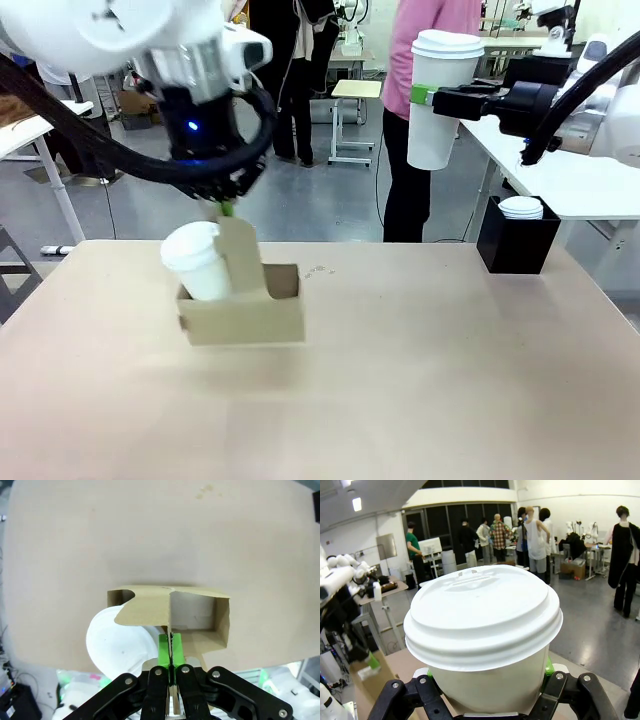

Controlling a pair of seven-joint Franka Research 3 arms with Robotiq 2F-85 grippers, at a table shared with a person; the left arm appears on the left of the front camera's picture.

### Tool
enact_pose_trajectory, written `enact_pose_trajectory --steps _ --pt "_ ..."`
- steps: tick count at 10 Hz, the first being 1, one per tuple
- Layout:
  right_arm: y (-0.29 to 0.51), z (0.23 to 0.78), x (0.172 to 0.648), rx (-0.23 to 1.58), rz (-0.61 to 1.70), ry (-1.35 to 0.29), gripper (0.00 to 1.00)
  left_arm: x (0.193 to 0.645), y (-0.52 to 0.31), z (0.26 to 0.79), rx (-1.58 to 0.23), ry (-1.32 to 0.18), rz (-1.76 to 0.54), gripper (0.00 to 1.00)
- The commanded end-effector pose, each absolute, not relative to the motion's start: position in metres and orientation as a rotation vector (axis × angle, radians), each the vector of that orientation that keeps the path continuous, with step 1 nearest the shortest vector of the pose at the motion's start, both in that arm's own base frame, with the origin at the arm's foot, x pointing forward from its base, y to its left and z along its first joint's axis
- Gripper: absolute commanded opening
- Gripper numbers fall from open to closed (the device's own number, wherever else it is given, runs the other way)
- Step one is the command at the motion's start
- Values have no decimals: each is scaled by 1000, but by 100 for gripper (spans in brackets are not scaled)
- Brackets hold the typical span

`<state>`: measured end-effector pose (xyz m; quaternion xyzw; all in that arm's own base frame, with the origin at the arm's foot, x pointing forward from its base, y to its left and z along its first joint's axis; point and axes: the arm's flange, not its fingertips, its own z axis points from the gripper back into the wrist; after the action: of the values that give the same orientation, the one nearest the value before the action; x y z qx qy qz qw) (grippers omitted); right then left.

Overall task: Pour a drink into a cup and package it in a carrier.
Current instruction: Position the Cup Carrier in the center of the table.

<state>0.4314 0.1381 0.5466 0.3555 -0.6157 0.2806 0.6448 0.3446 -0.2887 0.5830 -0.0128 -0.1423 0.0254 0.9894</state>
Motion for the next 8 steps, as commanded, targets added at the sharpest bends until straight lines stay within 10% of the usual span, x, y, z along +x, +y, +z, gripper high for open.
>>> enact_pose_trajectory --steps 1,8 --pt "139 549 431 826 632 -1405 81 344 -313 561 -49 -300 62 2" --pt "139 549 431 826 632 -1405 81 342 -367 515 7 -298 76 2"
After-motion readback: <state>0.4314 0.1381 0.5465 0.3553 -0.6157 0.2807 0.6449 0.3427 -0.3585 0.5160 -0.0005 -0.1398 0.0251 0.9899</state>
